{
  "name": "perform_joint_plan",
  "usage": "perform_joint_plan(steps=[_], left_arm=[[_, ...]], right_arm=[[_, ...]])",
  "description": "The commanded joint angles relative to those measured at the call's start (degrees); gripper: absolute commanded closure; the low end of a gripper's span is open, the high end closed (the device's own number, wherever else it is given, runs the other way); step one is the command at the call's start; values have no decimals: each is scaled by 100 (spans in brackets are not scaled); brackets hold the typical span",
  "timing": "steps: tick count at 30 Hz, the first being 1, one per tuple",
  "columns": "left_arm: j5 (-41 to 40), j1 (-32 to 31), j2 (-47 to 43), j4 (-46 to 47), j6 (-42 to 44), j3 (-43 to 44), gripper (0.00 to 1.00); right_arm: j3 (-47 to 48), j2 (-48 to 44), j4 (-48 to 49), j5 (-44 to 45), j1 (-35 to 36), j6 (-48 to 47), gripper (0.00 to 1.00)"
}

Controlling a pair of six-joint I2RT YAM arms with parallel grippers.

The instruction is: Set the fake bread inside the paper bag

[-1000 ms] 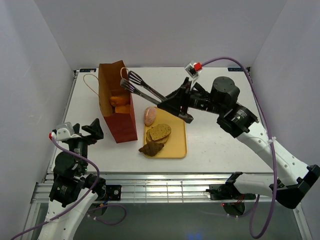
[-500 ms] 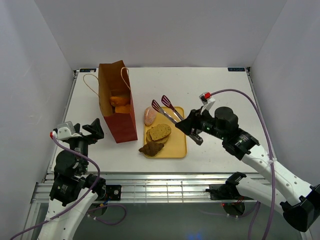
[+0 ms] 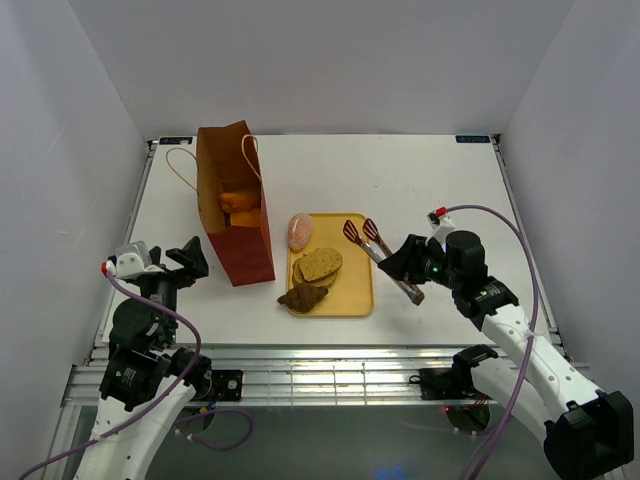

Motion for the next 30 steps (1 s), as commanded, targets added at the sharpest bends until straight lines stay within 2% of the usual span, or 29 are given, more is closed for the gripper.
perform_joint_plan(steps=[1, 9, 13, 30], left_arm=[[-3, -15, 88, -58, 3, -22, 2], [6, -24, 79, -58, 3, -14, 2], [15, -15, 88, -58, 3, -14, 2], [94, -15, 123, -58, 12, -23, 2]], right_arm=[[-254, -117, 362, -604, -240, 218, 43], [-834, -258, 591, -956, -364, 411, 42], [-1212, -100, 1196, -1333, -364, 604, 43], [-1433, 656, 1874, -1765, -355, 649, 44]])
